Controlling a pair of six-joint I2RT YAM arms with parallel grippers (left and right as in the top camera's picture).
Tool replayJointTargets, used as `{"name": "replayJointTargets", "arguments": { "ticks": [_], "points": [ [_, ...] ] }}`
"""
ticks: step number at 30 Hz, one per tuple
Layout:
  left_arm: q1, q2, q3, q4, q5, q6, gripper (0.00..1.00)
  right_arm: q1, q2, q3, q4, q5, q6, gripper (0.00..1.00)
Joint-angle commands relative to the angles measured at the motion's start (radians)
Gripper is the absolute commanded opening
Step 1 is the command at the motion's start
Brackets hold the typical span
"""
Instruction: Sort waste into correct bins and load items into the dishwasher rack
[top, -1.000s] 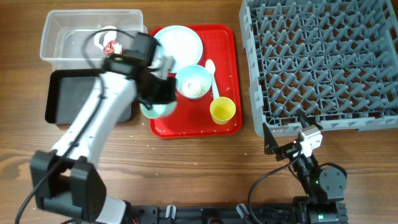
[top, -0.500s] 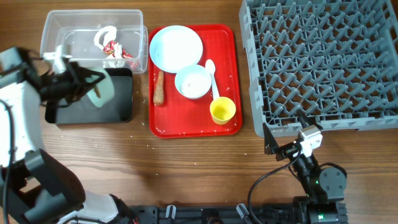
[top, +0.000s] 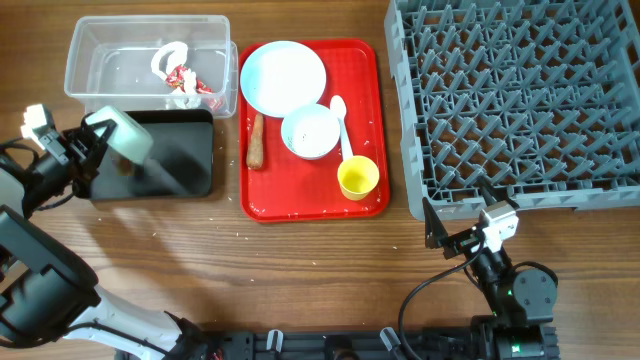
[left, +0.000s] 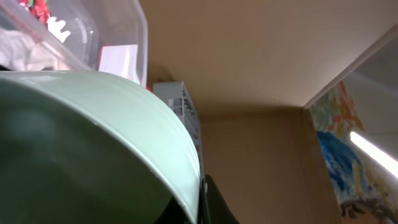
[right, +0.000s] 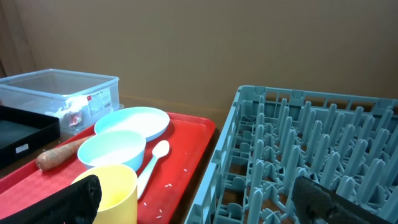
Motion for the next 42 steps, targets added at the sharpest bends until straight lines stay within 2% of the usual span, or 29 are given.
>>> {"name": "replayJointTargets", "arguments": {
  "ticks": [1, 4, 6, 8, 9, 10, 12, 14, 18, 21, 26, 29, 34, 35, 37, 38, 42],
  "points": [
    [0.003, 0.006, 0.000, 0.020, 0.055, -0.021, 0.04, 0.007, -0.008, -0.002, 0.005, -0.020, 0.013, 1.00],
    [-0.011, -0.025, 0.016, 0.001, 0.023, -0.054, 0.04, 0.007, -0.008, -0.002, 0.005, -0.020, 0.013, 1.00],
    [-0.052, -0.087, 0.030, -0.010, -0.099, -0.050, 0.04, 0.007, -0.008, -0.002, 0.005, -0.020, 0.013, 1.00],
    [-0.148, -0.197, 0.041, -0.010, -0.287, -0.051, 0.04, 0.007, -0.008, -0.002, 0.005, -0.020, 0.013, 1.00],
    [-0.219, -0.266, 0.043, -0.009, -0.401, -0.051, 0.04, 0.007, -0.008, -0.002, 0.005, -0.020, 0.013, 1.00],
    [-0.331, -0.356, 0.043, -0.007, -0.589, -0.087, 0.04, 0.007, -0.008, -0.002, 0.005, -0.020, 0.013, 1.00],
    [-0.446, -0.423, 0.043, -0.010, -0.789, -0.153, 0.04, 0.007, -0.008, -0.002, 0.005, -0.020, 0.013, 1.00],
    [-0.649, -0.482, 0.043, -0.029, -1.048, -0.214, 0.04, 0.007, -0.008, -0.002, 0.005, -0.020, 0.013, 1.00],
    [-0.953, -0.450, 0.043, -0.078, -1.273, -0.282, 0.04, 0.007, -0.008, -0.002, 0.005, -0.020, 0.013, 1.00],
    [-1.104, -0.371, 0.041, -0.119, -1.359, -0.319, 0.04, 0.007, -0.008, -0.002, 0.005, -0.020, 0.013, 1.00],
    [-1.248, -0.233, 0.041, -0.103, -1.394, -0.370, 0.04, 0.007, -0.008, -0.002, 0.005, -0.020, 0.013, 1.00],
    [-1.311, -0.115, 0.041, -0.095, -1.454, -0.370, 0.04, 0.007, -0.008, -0.002, 0.005, -0.020, 0.013, 1.00],
    [-1.347, -0.006, 0.041, -0.092, -1.454, -0.388, 0.04, 0.007, -0.008, -0.002, 0.005, -0.020, 0.013, 1.00],
    [-1.349, -0.004, 0.041, -0.090, -1.454, -0.388, 0.11, 0.007, -0.008, -0.002, 0.005, -0.020, 0.013, 1.00],
    [-1.351, -0.005, 0.043, -0.082, -1.454, -0.388, 0.44, 0.007, -0.008, -0.002, 0.005, -0.020, 0.013, 1.00],
    [-1.350, -0.005, 0.051, -0.080, -1.453, -0.388, 0.55, 0.007, -0.008, -0.002, 0.005, -0.020, 0.013, 1.00],
    [-1.346, -0.017, 0.174, -0.130, -1.453, -0.388, 0.61, 0.007, -0.008, -0.002, 0.005, -0.020, 0.013, 1.00]
  ]
}}
